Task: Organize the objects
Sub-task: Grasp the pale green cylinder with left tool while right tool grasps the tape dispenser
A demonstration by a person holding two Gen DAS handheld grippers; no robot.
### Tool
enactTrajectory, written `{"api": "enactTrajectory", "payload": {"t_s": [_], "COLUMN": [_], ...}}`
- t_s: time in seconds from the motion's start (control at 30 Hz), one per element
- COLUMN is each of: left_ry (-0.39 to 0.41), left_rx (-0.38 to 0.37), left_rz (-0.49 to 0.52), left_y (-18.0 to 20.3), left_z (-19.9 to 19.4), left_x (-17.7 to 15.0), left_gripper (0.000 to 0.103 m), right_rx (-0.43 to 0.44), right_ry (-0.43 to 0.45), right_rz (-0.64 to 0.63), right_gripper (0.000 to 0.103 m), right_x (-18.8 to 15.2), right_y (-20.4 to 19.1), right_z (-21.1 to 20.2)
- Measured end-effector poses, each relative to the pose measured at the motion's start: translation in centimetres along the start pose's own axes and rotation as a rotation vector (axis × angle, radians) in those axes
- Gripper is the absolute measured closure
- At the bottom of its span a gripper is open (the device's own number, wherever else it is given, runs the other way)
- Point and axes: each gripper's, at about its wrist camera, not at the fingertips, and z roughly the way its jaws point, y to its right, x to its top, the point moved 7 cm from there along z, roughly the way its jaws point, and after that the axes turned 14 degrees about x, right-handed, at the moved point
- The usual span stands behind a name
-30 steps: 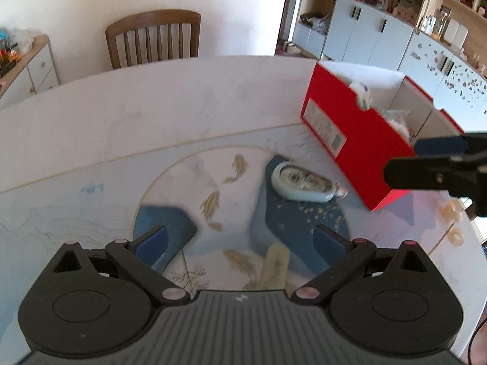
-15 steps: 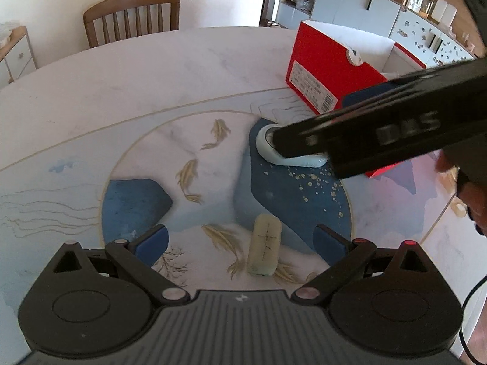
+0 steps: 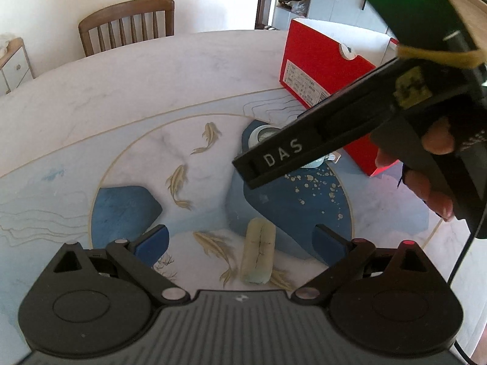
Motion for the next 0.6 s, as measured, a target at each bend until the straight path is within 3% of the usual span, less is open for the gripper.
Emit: {"api": "enactTrajectory", "payload": {"t_s": [0.37, 0.47, 0.6], "left_ry": [-0.029, -0.039, -0.042], "left_rx": [-0.030, -0.032, -0.037], "left_rz": [0.005, 0.009, 0.016], "left_y": [0.1, 0.3, 0.3], "left_z": [0.9, 1.1, 1.3], "left_x": [-0.1, -0.3, -0.3], "left_gripper": [0.027, 0.036, 0.046], "right_rx": [0.001, 0.009, 0.009], "right_ry": [-0.046, -0.042, -0.048], "right_rz": [0.015, 0.000, -0.024], "right_gripper": [0.032, 0.044, 0.048], "right_x": [-1.1, -1.0, -1.0], "right_y": [1.0, 0.7, 0.4], "right_z": [1.1, 1.0, 1.1]}}
